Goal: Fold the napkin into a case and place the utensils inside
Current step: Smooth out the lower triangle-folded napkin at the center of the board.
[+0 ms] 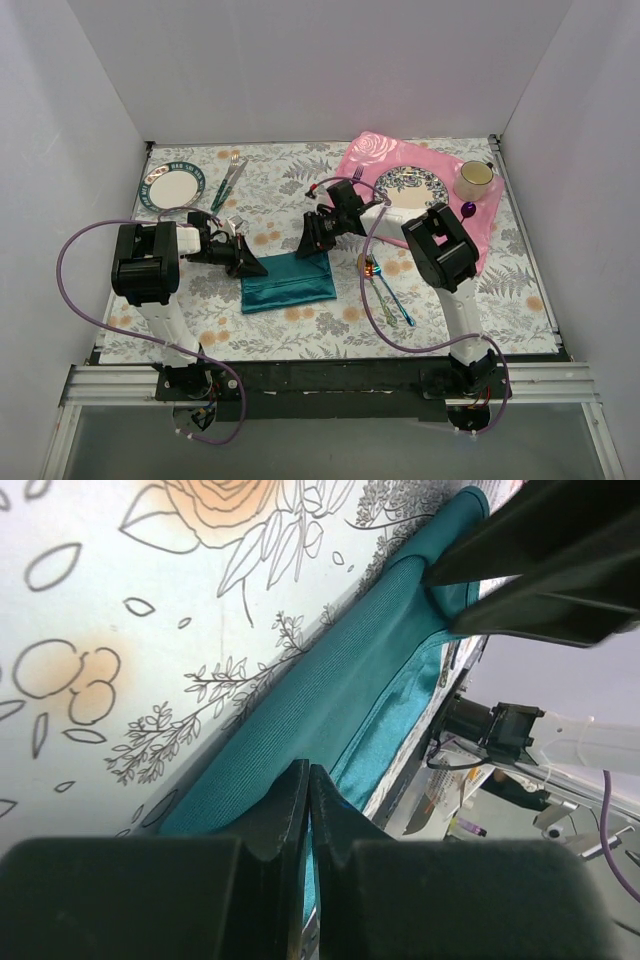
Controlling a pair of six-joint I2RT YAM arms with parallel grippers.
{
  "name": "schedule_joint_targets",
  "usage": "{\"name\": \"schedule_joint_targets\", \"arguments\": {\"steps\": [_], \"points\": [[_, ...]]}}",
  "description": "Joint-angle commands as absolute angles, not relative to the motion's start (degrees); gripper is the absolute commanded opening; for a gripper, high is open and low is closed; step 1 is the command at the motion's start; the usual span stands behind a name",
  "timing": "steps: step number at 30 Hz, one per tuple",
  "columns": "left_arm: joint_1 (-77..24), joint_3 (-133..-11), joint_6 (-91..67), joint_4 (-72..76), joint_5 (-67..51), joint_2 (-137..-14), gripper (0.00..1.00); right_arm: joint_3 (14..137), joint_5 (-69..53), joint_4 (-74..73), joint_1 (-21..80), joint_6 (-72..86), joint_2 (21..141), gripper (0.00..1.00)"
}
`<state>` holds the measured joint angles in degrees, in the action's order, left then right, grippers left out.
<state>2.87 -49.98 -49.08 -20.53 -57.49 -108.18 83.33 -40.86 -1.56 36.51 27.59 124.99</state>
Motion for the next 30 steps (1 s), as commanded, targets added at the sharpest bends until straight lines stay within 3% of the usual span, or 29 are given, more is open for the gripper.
{"name": "schedule_joint_targets", "arguments": {"steps": [1,12,21,30], "points": [[2.8,-50.3,-49.0,-20.4,-55.6,-108.3,0.01,81.8,-38.4,-8.6,36.9,23.5,125.7,0.35],[3.7,-50.5,-51.6,-19.6,-53.3,-110.6,0.00,83.7,-38.0,-13.5,34.8,13.9,129.2,0.24],[3.9,-50.2,-51.3,-18.6,-55.1,-110.1,0.00,80.9,-51.3,-10.4,35.2,15.2,117.3,0.37],[3.9,-50.2,-51.3,-18.1,-54.8,-109.8,0.00,75.0,-50.8,-12.7,35.7,15.4,117.3,0.37]]}}
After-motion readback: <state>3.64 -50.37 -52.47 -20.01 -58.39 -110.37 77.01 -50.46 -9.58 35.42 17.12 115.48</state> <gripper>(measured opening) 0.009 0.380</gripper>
